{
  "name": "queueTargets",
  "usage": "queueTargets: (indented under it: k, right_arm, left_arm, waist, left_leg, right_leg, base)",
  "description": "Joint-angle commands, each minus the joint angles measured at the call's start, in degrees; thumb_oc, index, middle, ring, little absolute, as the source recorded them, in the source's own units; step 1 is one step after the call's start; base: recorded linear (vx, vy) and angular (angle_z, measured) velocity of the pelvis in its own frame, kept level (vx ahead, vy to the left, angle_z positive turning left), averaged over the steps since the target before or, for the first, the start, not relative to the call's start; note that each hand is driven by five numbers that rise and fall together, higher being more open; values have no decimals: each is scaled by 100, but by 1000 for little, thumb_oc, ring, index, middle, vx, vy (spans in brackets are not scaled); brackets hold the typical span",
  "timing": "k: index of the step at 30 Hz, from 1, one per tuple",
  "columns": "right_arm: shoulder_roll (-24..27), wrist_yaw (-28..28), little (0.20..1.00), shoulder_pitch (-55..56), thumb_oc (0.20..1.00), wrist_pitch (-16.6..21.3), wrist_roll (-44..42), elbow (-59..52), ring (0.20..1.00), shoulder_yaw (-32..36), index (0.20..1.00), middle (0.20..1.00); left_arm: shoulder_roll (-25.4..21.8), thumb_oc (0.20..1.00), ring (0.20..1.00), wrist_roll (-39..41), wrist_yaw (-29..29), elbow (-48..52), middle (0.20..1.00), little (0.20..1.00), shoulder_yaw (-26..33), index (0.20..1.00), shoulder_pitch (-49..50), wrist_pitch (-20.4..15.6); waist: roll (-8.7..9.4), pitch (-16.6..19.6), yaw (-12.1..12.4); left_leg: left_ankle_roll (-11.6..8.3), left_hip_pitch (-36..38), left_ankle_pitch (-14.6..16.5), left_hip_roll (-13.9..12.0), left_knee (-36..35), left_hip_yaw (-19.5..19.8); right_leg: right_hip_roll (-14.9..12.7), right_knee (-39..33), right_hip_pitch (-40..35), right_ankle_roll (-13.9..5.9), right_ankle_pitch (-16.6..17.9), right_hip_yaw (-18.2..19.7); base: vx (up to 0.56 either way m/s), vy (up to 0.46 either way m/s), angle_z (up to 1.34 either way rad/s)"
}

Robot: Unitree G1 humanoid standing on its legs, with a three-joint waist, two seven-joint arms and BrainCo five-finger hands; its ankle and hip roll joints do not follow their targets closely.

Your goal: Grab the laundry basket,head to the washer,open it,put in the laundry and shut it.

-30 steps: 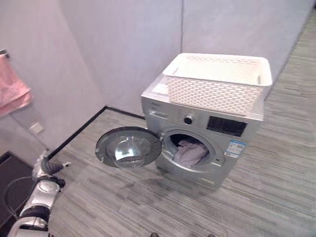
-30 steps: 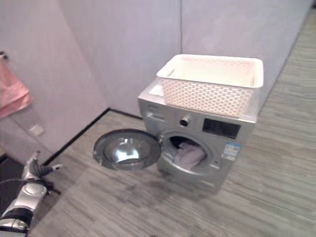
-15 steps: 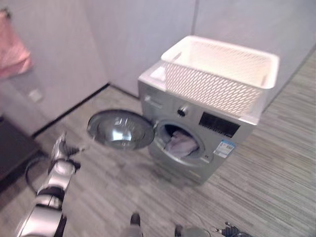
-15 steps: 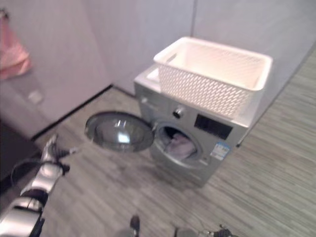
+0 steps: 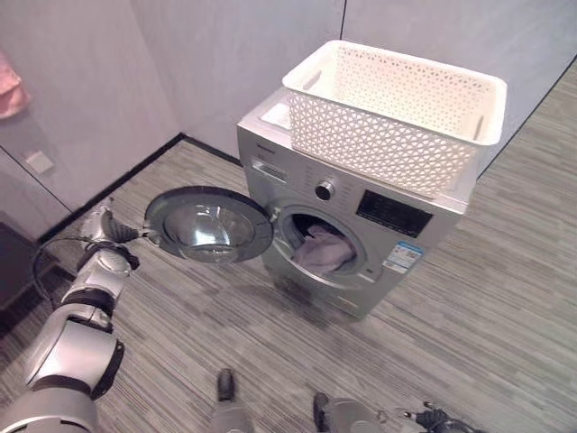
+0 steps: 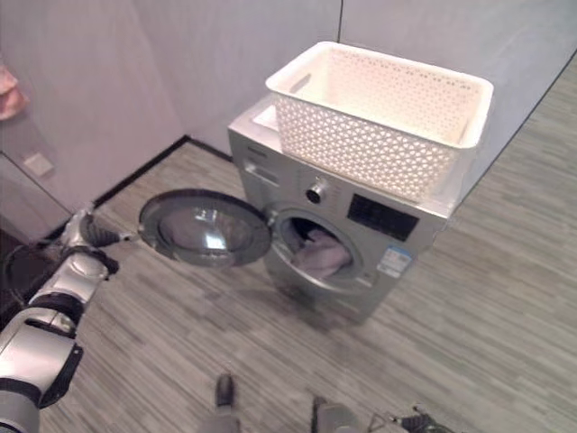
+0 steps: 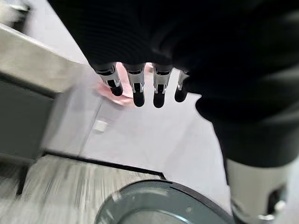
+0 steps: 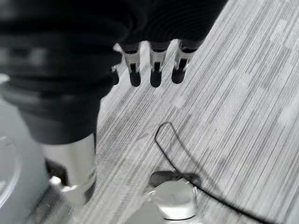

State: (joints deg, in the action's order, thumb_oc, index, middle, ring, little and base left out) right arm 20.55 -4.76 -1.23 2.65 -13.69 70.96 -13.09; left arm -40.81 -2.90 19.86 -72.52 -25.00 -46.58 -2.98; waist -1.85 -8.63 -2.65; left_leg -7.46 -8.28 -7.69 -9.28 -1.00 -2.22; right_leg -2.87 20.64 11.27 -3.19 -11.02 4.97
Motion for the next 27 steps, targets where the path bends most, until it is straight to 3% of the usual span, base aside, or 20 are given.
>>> queueTargets:
  k: [1,6,7,10,17,21,27]
  right_arm:
    - [-99,20,1000,-202,1000,107,27,-217,1000,-302,1000,1000]
    - [-164,2,1000,-578,1000,207,-122,-700,1000,-673,1000,1000]
    - [-167,2,1000,-579,1000,207,-122,-700,1000,-671,1000,1000]
    - [-202,-10,1000,-724,1000,202,-210,-948,1000,-807,1000,1000]
    - [-36,39,1000,-703,1000,253,-461,-1671,1000,-852,1000,1000]
    - [100,66,1000,-504,1000,322,-603,-2253,1000,-760,1000,1000]
    - [227,116,1000,-151,1000,372,-660,-2697,1000,-659,1000,1000]
  left_arm:
    - [-604,1000,1000,-32,237,-60,1000,1000,94,1000,-967,-128]
    - [-1005,1000,1000,314,163,-460,1000,1000,-471,1000,-2275,-113]
    - [-1005,1000,1000,315,162,-463,1000,1000,-476,1000,-2281,-114]
    - [-1141,1000,1000,814,-216,-728,1000,1000,-628,1000,-2802,-130]
    - [-1344,1000,1000,567,-575,-1253,1000,1000,-1041,1000,-3398,99]
    - [-1493,1000,1000,138,-547,-1308,1000,1000,-1420,1000,-3773,200]
    - [-1556,1000,1000,160,-388,-1234,1000,1000,-1601,1000,-4129,166]
  waist:
    - [330,88,-206]
    - [688,-282,-313]
    - [690,-281,-313]
    - [826,-386,-401]
    - [1070,-471,-607]
    - [1169,-528,-723]
    - [1231,-531,-836]
  left_leg:
    - [222,-757,380,-47,564,-157]
    - [368,-1405,556,4,910,-314]
    - [368,-1409,557,5,913,-313]
    - [404,-1721,588,30,955,-305]
    - [378,-2037,786,9,1121,-304]
    - [381,-2249,811,-36,1202,-312]
    - [369,-2499,817,-55,1239,-276]
  right_leg:
    - [-852,-954,-606,-801,438,183]
    - [-1053,-1315,-78,-986,1125,147]
    - [-1054,-1315,-76,-986,1126,146]
    - [-1158,-1523,115,-1063,1556,12]
    - [-1222,-1635,309,-1099,1798,-128]
    - [-1214,-1746,457,-1127,1927,-167]
    - [-1238,-1914,596,-1170,2083,-200]
  base:
    - [-116,205,-87]
    - [-75,157,-44]
    - [-35,77,-8]
    - [-11,141,-8]
    - [34,44,1]
    - [0,12,-4]
    - [14,-2,-3]
